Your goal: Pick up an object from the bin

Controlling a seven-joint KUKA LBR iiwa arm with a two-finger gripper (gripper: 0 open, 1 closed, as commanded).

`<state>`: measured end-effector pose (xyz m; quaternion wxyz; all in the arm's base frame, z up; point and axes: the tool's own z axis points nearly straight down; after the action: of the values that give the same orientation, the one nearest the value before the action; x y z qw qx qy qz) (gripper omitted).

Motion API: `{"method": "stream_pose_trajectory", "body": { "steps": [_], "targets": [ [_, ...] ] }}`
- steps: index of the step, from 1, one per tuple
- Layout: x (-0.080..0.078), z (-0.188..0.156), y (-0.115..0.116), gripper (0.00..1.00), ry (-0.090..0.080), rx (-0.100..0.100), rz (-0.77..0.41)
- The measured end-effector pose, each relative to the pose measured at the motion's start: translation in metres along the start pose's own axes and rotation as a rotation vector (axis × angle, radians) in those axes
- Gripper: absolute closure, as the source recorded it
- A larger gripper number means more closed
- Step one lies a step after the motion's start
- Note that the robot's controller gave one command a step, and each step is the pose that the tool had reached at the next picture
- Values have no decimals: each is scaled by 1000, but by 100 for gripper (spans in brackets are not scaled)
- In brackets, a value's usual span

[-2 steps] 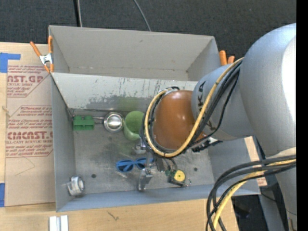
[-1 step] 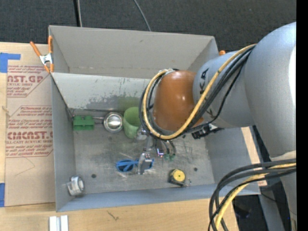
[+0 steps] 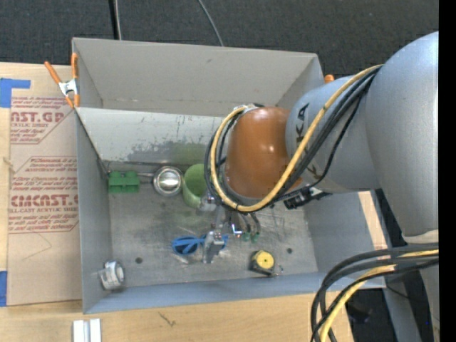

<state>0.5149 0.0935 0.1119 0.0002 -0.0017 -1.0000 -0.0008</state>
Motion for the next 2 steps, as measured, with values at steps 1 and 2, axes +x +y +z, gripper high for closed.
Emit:
{"method": "stream_pose_trajectory", "body": {
  "steps": [1,2],
  "targets": [
    [15,39,4,0,-15,-2,30],
    [13,37,4,0,-8,-1,31]
  ]
}}
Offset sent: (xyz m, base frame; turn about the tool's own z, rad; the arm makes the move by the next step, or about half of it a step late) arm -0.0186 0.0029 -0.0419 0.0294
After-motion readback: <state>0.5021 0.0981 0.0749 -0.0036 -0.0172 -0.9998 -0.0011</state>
